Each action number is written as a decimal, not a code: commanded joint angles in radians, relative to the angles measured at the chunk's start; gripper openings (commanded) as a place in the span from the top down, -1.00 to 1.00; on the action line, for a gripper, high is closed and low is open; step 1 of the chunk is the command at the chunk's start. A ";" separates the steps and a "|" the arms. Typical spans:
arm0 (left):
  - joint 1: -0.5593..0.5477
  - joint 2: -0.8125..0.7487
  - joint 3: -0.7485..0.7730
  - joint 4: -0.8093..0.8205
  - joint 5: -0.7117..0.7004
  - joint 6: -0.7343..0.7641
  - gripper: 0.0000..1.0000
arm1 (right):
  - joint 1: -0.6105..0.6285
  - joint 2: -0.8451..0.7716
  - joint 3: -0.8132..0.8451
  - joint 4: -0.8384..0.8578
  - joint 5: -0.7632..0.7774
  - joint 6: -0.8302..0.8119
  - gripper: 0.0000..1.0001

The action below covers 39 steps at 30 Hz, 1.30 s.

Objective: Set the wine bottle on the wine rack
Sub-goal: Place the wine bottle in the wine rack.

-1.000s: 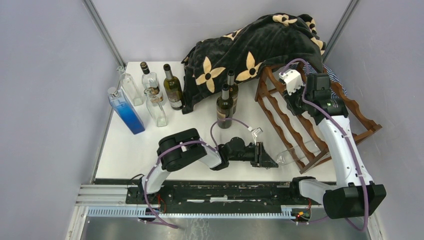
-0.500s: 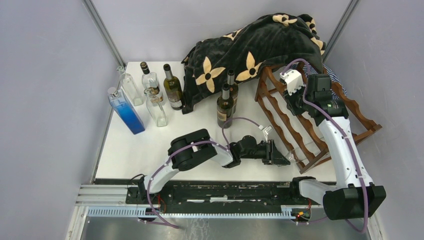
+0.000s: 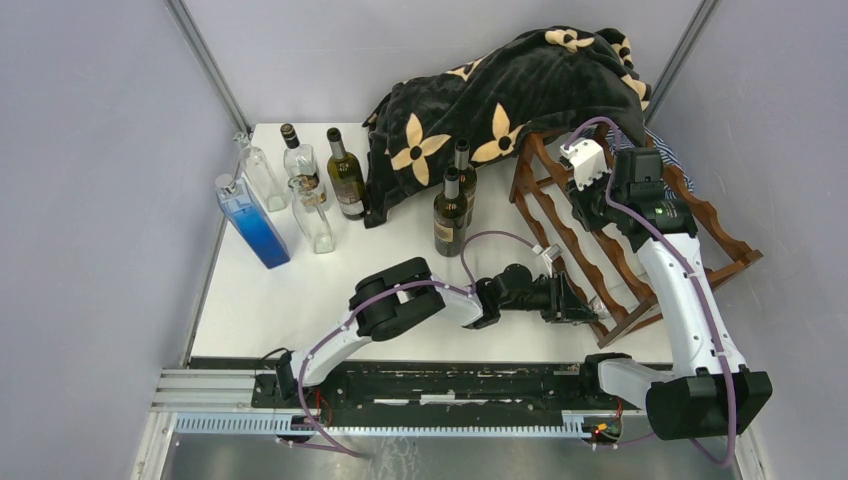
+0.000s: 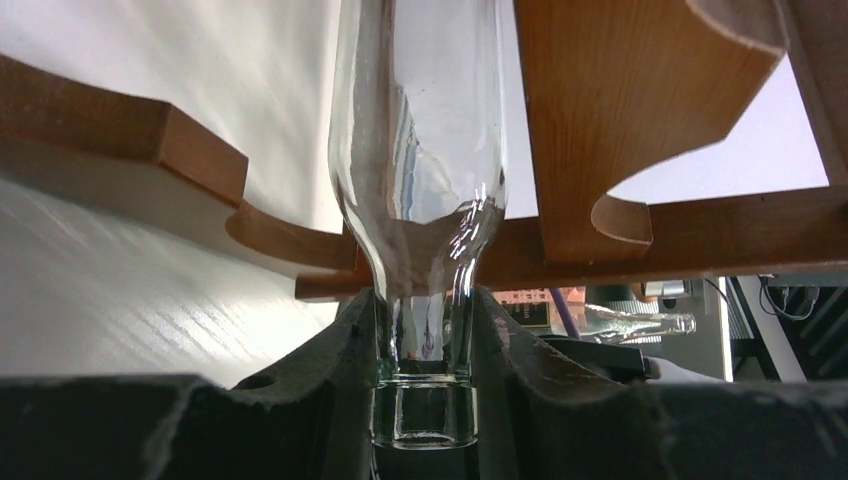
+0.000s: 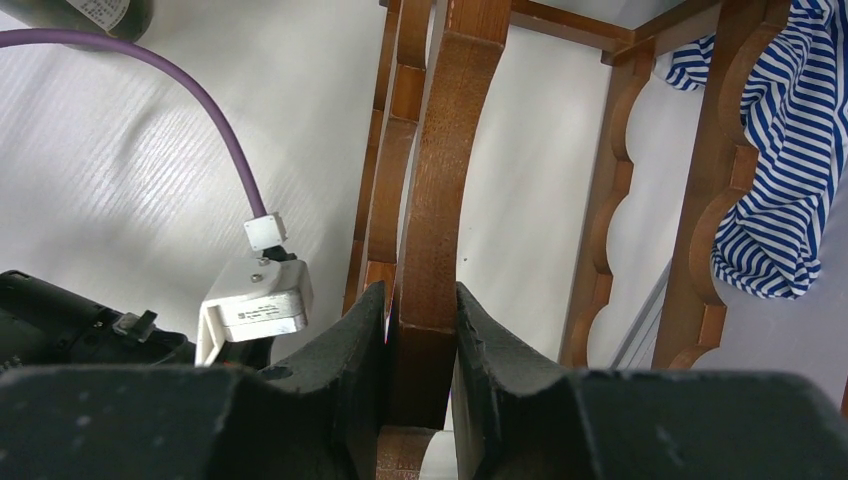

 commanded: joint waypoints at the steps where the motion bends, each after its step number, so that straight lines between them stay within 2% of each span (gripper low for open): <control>1: -0.004 0.009 0.091 0.082 -0.023 -0.038 0.96 | 0.020 -0.005 0.014 0.026 -0.135 -0.031 0.86; 20: -0.004 0.103 0.274 -0.083 -0.045 -0.065 0.92 | 0.021 -0.006 0.012 0.037 -0.147 -0.026 0.80; 23: -0.004 0.112 0.275 -0.085 -0.047 -0.081 0.77 | 0.021 -0.003 0.012 0.036 -0.154 -0.026 0.77; 31: -0.004 0.093 0.247 -0.083 -0.055 -0.082 -0.08 | 0.021 0.001 0.017 0.029 -0.160 -0.026 0.73; 39: -0.003 0.045 0.186 -0.094 -0.081 -0.046 -0.52 | 0.020 -0.001 0.018 0.026 -0.161 -0.027 0.73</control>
